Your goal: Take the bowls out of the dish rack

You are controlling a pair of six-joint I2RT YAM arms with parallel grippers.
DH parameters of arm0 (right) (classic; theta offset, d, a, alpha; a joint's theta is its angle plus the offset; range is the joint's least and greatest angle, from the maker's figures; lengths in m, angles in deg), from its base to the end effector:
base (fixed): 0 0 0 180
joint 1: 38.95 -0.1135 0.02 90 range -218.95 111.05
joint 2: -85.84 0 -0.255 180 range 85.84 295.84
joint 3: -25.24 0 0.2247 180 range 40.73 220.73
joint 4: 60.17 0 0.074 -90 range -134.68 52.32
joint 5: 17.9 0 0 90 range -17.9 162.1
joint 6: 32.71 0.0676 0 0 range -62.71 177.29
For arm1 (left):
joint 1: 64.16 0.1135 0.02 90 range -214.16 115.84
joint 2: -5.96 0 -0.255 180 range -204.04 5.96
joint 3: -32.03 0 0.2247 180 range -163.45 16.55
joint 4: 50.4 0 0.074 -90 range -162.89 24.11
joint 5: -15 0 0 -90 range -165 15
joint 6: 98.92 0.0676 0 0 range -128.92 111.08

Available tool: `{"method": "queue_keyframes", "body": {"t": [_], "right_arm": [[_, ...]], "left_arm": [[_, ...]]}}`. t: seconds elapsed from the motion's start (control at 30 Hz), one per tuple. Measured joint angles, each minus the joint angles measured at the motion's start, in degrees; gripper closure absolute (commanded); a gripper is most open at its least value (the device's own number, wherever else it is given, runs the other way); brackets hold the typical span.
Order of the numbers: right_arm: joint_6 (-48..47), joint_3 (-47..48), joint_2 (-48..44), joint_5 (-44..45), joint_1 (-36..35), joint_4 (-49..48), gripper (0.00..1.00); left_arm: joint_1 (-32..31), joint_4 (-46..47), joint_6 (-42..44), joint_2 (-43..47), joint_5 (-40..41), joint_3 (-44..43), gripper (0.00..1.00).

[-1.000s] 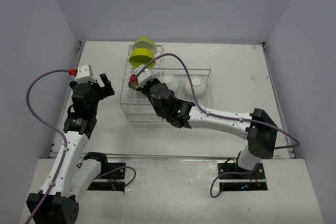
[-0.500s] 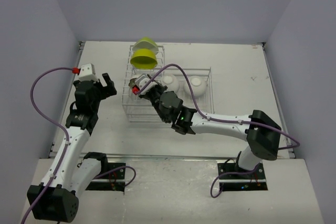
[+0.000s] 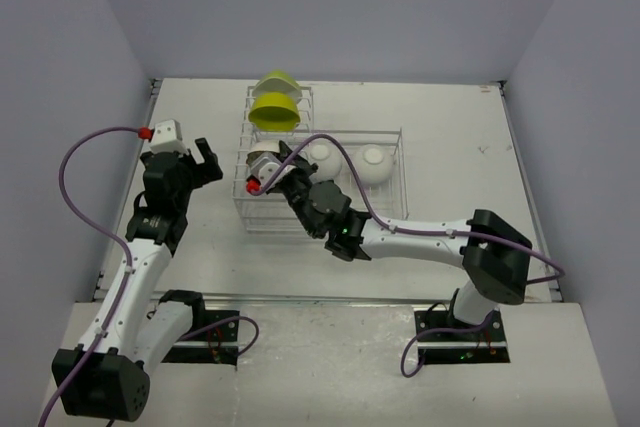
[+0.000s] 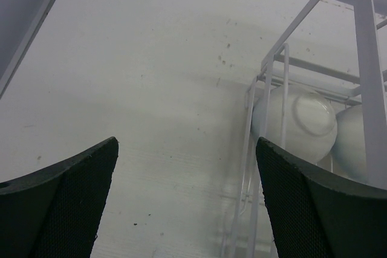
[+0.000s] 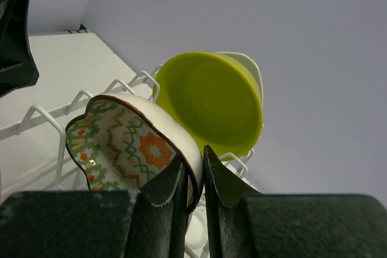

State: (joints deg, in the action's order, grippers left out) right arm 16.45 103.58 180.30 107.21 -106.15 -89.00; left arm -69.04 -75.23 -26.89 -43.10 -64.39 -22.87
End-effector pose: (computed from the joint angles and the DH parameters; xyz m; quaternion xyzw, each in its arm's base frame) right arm 0.1838 0.3369 0.3338 -0.3434 0.5404 -0.0136 0.7680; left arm 0.2095 -0.0054 0.2833 -0.1457 0.7992 -0.0408 0.5817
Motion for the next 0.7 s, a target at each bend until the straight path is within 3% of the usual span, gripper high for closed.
{"method": "queue_keyframes", "body": {"t": [0.4, 0.7], "right_arm": [[-6.67, -0.83, 0.79, 0.48, -0.42, -4.79, 1.00], [-6.14, -0.46, -2.25, 1.49, -0.24, 0.00, 1.00]], "left_arm": [[0.00, 1.53, 0.04, -0.96, -0.22, 0.00, 0.05], [0.00, 1.60, 0.13, -1.97, -0.24, 0.00, 0.05]]}}
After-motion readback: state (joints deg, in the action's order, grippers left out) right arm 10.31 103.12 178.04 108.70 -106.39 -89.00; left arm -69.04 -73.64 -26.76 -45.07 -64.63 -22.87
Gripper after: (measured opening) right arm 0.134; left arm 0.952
